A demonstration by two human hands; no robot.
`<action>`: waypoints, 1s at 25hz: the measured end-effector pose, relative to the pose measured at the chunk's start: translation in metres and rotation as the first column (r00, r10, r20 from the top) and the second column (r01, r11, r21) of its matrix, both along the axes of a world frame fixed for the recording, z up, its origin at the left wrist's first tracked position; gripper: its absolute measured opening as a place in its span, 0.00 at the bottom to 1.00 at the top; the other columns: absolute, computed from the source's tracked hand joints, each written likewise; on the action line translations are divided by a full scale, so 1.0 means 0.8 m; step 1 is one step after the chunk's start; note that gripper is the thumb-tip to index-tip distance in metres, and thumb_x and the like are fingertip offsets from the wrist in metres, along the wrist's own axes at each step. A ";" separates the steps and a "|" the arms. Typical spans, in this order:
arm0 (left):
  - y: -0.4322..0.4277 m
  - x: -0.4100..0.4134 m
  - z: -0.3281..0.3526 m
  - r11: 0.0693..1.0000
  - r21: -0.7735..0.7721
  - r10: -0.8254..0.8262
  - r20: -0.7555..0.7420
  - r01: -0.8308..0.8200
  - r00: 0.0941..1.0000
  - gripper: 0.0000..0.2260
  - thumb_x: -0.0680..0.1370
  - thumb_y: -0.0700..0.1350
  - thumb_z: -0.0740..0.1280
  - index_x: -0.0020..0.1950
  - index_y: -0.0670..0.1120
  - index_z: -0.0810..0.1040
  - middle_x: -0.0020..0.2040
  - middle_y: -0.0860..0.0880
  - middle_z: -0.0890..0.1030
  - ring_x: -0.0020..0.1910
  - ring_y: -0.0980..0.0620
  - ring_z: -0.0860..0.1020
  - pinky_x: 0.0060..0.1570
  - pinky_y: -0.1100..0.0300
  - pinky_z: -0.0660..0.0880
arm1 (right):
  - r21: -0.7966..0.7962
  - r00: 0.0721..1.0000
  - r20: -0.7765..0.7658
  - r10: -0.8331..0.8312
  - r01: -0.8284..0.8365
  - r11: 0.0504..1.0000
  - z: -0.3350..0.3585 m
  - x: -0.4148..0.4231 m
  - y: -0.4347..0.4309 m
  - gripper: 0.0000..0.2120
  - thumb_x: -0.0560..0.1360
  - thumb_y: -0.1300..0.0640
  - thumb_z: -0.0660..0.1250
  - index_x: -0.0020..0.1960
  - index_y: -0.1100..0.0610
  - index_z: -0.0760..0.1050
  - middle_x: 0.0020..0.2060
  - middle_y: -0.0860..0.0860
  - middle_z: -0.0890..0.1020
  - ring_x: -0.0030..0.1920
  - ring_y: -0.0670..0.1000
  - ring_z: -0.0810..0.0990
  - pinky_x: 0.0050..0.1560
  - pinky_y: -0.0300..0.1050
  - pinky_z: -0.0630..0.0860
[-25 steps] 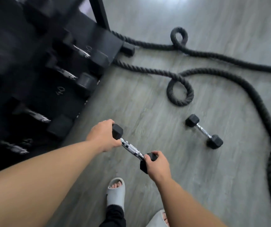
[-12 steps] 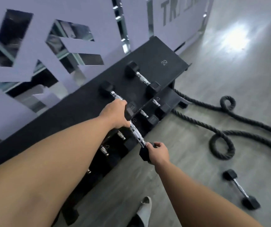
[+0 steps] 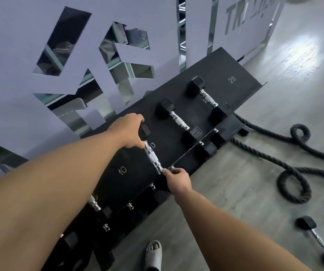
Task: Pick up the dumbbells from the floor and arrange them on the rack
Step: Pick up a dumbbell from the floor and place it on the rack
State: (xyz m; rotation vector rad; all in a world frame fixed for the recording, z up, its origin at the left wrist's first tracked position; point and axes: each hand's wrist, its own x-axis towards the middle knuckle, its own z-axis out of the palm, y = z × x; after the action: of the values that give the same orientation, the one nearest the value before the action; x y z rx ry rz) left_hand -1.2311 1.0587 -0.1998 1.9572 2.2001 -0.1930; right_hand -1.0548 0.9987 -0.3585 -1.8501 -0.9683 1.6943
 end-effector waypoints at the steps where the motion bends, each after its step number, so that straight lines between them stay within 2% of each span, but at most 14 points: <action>1: 0.001 -0.027 -0.008 1.000 -0.010 0.010 0.012 -0.009 1.000 0.42 0.64 0.57 0.82 0.74 0.48 0.70 0.70 0.49 0.77 0.63 0.43 0.79 0.58 0.46 0.79 | -0.010 1.000 0.016 0.009 -0.009 1.000 -0.004 -0.024 0.001 0.21 0.73 0.44 0.74 0.61 0.54 0.77 0.53 0.50 0.83 0.45 0.49 0.81 0.35 0.41 0.76; 3: 0.002 -0.080 -0.027 0.999 -0.038 0.025 0.025 -0.024 0.999 0.42 0.63 0.57 0.82 0.74 0.48 0.70 0.69 0.49 0.76 0.62 0.43 0.79 0.57 0.47 0.79 | -0.044 0.999 0.037 0.025 -0.023 0.999 -0.020 -0.074 0.002 0.21 0.73 0.44 0.74 0.61 0.54 0.77 0.53 0.49 0.82 0.45 0.48 0.80 0.32 0.38 0.72; 4: 0.002 -0.105 -0.038 0.998 -0.054 0.033 0.027 -0.031 0.999 0.42 0.64 0.56 0.82 0.74 0.48 0.70 0.69 0.49 0.76 0.62 0.43 0.79 0.57 0.46 0.80 | -0.059 0.999 0.043 0.030 -0.027 0.998 -0.026 -0.097 0.002 0.20 0.73 0.44 0.74 0.60 0.53 0.77 0.53 0.48 0.82 0.45 0.48 0.81 0.33 0.38 0.74; 6: 0.001 -0.154 -0.061 0.995 -0.076 0.060 0.041 -0.057 0.997 0.41 0.65 0.56 0.82 0.74 0.49 0.69 0.70 0.48 0.76 0.62 0.42 0.79 0.56 0.46 0.79 | -0.089 0.998 0.056 0.035 -0.030 0.996 -0.045 -0.143 0.004 0.22 0.71 0.43 0.74 0.59 0.53 0.77 0.50 0.46 0.82 0.48 0.50 0.83 0.44 0.46 0.82; 8: -0.003 -0.191 -0.083 0.993 -0.083 0.093 0.064 -0.087 0.994 0.41 0.65 0.55 0.82 0.73 0.49 0.68 0.69 0.48 0.77 0.61 0.42 0.80 0.55 0.46 0.79 | -0.119 0.995 0.074 0.066 -0.057 0.991 -0.063 -0.177 0.003 0.23 0.70 0.43 0.74 0.61 0.53 0.77 0.47 0.45 0.82 0.50 0.52 0.84 0.54 0.54 0.83; 10: -0.008 -0.223 -0.107 0.989 -0.101 0.114 0.082 -0.106 0.990 0.40 0.65 0.55 0.82 0.73 0.49 0.68 0.68 0.48 0.77 0.60 0.42 0.80 0.53 0.47 0.79 | -0.133 0.985 0.120 0.122 -0.106 0.985 -0.086 -0.211 -0.001 0.25 0.71 0.43 0.73 0.64 0.53 0.78 0.49 0.45 0.81 0.55 0.55 0.83 0.57 0.55 0.82; 12: -0.012 -0.245 -0.134 0.986 -0.122 0.126 0.105 -0.113 0.986 0.39 0.66 0.54 0.82 0.72 0.50 0.69 0.68 0.49 0.77 0.60 0.42 0.80 0.53 0.48 0.79 | -0.156 0.968 0.186 0.169 -0.141 0.978 -0.100 -0.233 -0.006 0.26 0.73 0.43 0.69 0.68 0.54 0.76 0.50 0.47 0.80 0.64 0.57 0.77 0.63 0.54 0.78; 14: -0.015 -0.258 -0.161 0.985 -0.137 0.124 0.133 -0.106 0.983 0.39 0.66 0.54 0.82 0.72 0.51 0.69 0.68 0.49 0.77 0.60 0.43 0.80 0.55 0.47 0.79 | -0.195 0.949 0.253 0.186 -0.138 0.971 -0.115 -0.243 -0.011 0.24 0.79 0.46 0.65 0.71 0.56 0.73 0.55 0.53 0.82 0.70 0.58 0.69 0.69 0.49 0.71; 15: -0.017 -0.260 -0.174 0.984 -0.143 0.125 0.145 -0.104 0.982 0.38 0.66 0.54 0.81 0.72 0.51 0.69 0.68 0.49 0.77 0.61 0.43 0.80 0.57 0.46 0.79 | -0.206 0.947 0.272 0.170 -0.116 0.972 -0.119 -0.244 -0.015 0.23 0.81 0.47 0.64 0.73 0.56 0.71 0.59 0.55 0.82 0.68 0.57 0.69 0.67 0.46 0.69; 16: -0.017 -0.260 -0.185 0.983 -0.152 0.123 0.153 -0.100 0.981 0.38 0.66 0.53 0.81 0.72 0.51 0.69 0.68 0.50 0.77 0.61 0.43 0.80 0.57 0.45 0.79 | -0.209 0.951 0.277 0.138 -0.080 0.975 -0.125 -0.245 -0.018 0.23 0.81 0.48 0.63 0.74 0.56 0.70 0.63 0.58 0.80 0.59 0.54 0.72 0.64 0.44 0.69; 17: -0.017 -0.258 -0.196 0.982 -0.163 0.119 0.160 -0.093 0.980 0.37 0.67 0.53 0.81 0.72 0.51 0.69 0.68 0.50 0.76 0.61 0.43 0.80 0.57 0.46 0.79 | -0.207 0.952 0.289 0.105 -0.045 0.977 -0.130 -0.245 -0.022 0.23 0.81 0.49 0.63 0.74 0.56 0.69 0.66 0.59 0.76 0.47 0.49 0.72 0.62 0.44 0.70; 18: -0.018 -0.257 -0.206 0.982 -0.170 0.115 0.168 -0.086 0.979 0.37 0.67 0.53 0.81 0.72 0.51 0.69 0.67 0.50 0.76 0.61 0.43 0.80 0.57 0.46 0.79 | -0.193 0.948 0.307 0.077 -0.018 0.981 -0.132 -0.246 -0.025 0.24 0.81 0.48 0.64 0.74 0.55 0.69 0.69 0.60 0.73 0.41 0.49 0.69 0.60 0.44 0.71; 21: -0.021 -0.256 -0.235 0.984 -0.157 0.118 0.192 -0.089 0.974 0.33 0.70 0.52 0.79 0.71 0.50 0.69 0.67 0.49 0.76 0.60 0.43 0.80 0.56 0.47 0.79 | -0.183 0.931 0.365 0.021 0.049 0.982 -0.135 -0.245 -0.029 0.23 0.79 0.50 0.67 0.72 0.56 0.70 0.68 0.60 0.65 0.49 0.57 0.78 0.62 0.48 0.76; 25: -0.032 -0.262 -0.255 0.982 -0.134 0.160 0.187 -0.137 0.969 0.29 0.73 0.50 0.78 0.70 0.50 0.69 0.66 0.48 0.74 0.58 0.43 0.80 0.54 0.49 0.79 | -0.085 0.941 0.332 0.063 -0.037 0.996 -0.127 -0.246 -0.028 0.19 0.80 0.57 0.66 0.70 0.57 0.71 0.66 0.58 0.67 0.37 0.43 0.71 0.51 0.41 0.72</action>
State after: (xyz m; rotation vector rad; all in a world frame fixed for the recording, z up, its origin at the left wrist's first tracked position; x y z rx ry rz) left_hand -1.4406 1.0331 -0.4036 1.6635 2.1421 -0.1022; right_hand -1.2517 0.9762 -0.4601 -2.2326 -1.1003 1.4911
